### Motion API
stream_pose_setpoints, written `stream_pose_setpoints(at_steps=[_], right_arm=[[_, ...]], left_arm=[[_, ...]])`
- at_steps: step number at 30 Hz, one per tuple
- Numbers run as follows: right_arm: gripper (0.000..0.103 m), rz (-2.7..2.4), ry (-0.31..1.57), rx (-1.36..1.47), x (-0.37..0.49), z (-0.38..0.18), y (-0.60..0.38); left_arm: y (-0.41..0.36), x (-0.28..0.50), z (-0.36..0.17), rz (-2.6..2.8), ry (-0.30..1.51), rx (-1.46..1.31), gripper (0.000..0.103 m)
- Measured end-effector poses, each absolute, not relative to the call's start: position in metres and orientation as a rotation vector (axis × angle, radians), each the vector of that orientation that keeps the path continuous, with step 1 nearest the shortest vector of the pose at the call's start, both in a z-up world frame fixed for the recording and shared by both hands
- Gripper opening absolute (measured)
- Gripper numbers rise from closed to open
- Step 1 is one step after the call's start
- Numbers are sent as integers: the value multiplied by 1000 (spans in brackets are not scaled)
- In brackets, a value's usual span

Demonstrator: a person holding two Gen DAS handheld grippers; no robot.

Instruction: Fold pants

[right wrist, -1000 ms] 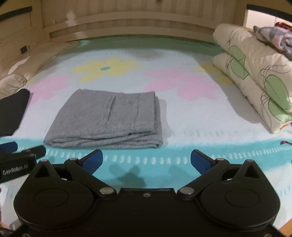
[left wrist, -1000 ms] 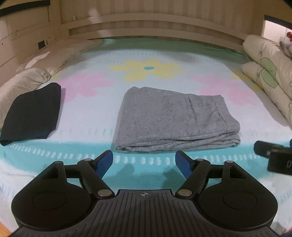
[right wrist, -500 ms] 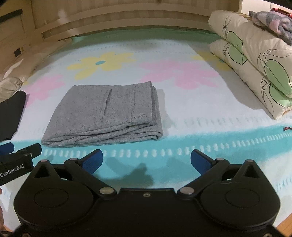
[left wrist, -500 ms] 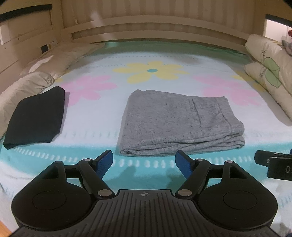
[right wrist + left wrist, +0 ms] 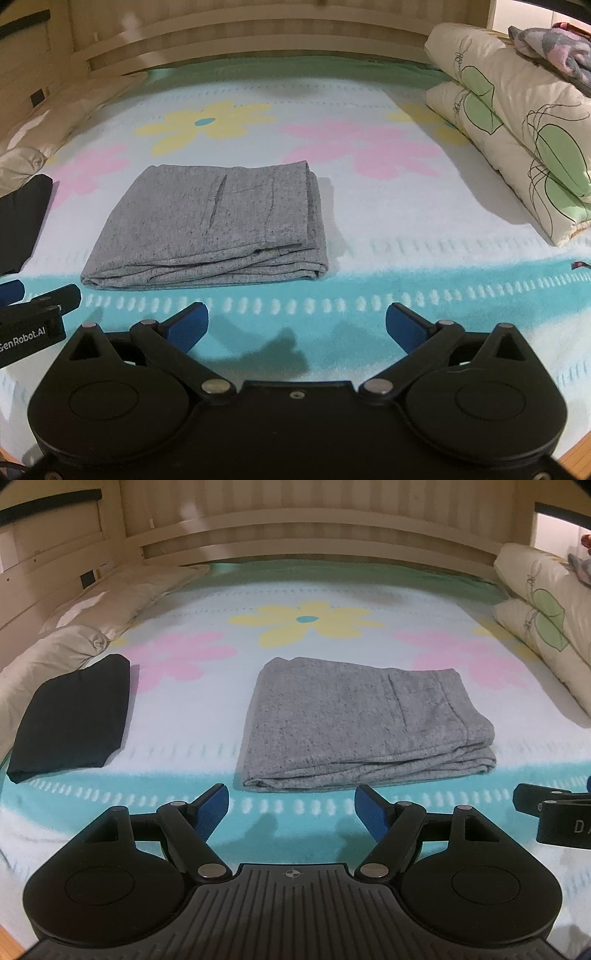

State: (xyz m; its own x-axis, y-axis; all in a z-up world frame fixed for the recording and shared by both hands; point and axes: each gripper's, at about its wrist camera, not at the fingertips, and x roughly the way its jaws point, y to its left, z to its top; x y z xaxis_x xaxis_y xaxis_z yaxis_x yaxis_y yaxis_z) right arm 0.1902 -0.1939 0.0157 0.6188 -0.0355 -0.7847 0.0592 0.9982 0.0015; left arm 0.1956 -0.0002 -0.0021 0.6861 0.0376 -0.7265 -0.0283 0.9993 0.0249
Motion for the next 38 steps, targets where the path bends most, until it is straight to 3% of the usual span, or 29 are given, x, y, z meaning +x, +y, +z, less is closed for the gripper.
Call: stream_pose_setpoints(at_steps=[38], right_arm=[[102,-52,904,29,191,15,-192]], left_arm=[[1,196,-5,32,828,24,74]])
